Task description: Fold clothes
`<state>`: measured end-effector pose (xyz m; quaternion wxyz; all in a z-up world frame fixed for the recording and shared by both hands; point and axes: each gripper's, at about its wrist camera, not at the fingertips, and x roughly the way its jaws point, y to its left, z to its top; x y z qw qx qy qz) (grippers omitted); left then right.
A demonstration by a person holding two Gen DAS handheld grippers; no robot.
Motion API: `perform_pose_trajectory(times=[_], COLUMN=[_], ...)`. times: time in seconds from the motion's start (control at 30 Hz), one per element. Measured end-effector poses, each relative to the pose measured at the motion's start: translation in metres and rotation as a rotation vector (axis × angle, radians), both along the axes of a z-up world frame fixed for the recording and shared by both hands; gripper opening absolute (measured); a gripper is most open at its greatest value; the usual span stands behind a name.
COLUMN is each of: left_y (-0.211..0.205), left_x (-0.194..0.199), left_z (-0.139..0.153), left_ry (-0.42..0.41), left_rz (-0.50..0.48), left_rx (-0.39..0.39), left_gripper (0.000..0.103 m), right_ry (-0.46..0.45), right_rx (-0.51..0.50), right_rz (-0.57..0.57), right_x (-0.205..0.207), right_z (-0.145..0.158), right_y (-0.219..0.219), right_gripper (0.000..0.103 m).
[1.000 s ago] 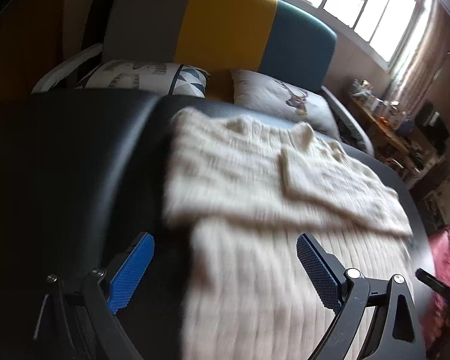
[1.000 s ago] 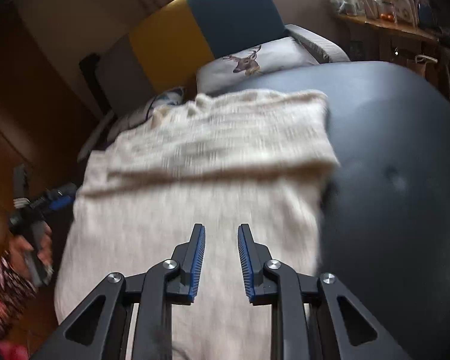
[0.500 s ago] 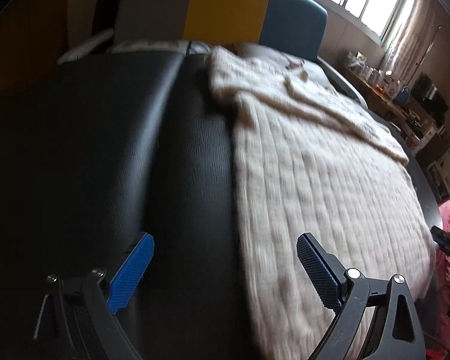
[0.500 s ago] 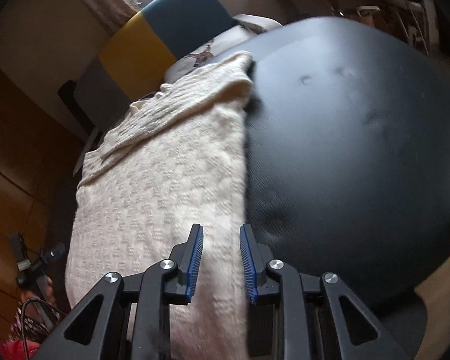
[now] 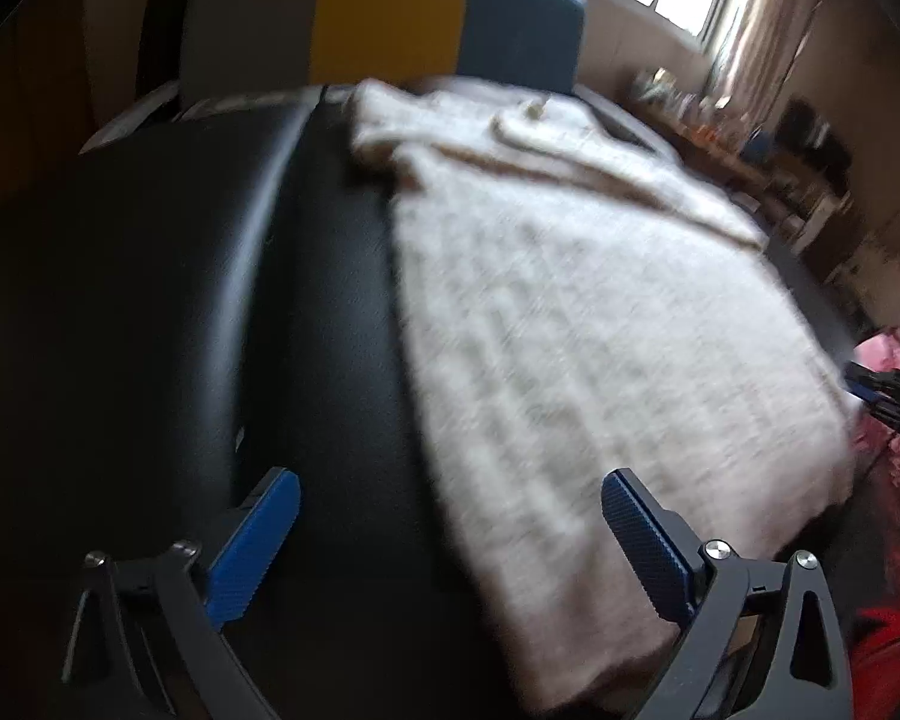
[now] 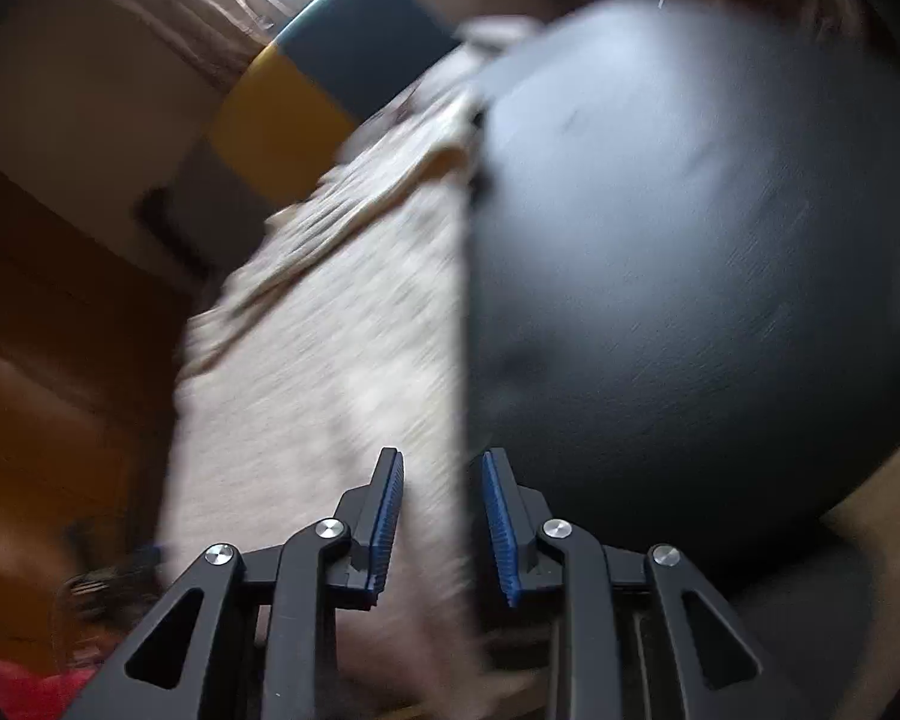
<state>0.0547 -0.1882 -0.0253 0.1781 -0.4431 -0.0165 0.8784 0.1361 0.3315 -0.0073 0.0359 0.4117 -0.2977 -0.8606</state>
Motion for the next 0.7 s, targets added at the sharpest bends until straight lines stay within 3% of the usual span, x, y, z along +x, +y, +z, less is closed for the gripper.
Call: perform_pose_trajectory(times=[0.03,0.1,0.13,0.27,0.4,0.47,0.5,0.6,0.7], left_y=[0.005,0.017,0.021,0.028,0.034,0.03,0.028,0.027,0.026], left_x=[-0.007,-0.028,-0.037,-0.057,-0.046,-0.039,-0.037,-0.032,-0.029], left_z=[0.006,0.009,0.009,-0.008,-0.017,-0.019,-0.02,-0.019,-0.017], left_ry=[0.028,0.033,0.022,-0.055,-0.013,-0.003,-0.002,0.009,0.01], left_rz=[0.006,0.019,0.027,0.056,0.05,0.054,0.057,0.069,0.078], left_rx=[-0.019,-0.066,-0.081,-0.079,-0.144,-0.131,-0.124,-0.125,-0.123], left_gripper=[0.102,0.102,0.101,0.099,0.099,0.099,0.099,0.1,0.099], right_ry=[0.035,0.11,0.124,0.092,0.022,-0.047,-0.069,-0.04,-0.051], right_rx=[0.033,0.044,0.043,0.027,0.019,0.046,0.051,-0.034,0.022], right_rz=[-0.003,0.003,0.008,0.072,0.092,0.068,0.046,-0.011,-0.03], right_x=[-0.006,-0.028,-0.043,-0.111,-0.156,-0.165,-0.167,-0.159,-0.158], right_z=[0.009,0.023,0.027,0.024,0.0,-0.015,-0.022,-0.034,-0.029], right_y=[0.003,0.009,0.01,0.004,0.002,0.005,0.008,0.02,0.012], right_gripper=[0.03,0.016,0.015,0.015,0.015,0.012,0.0,0.0,0.0])
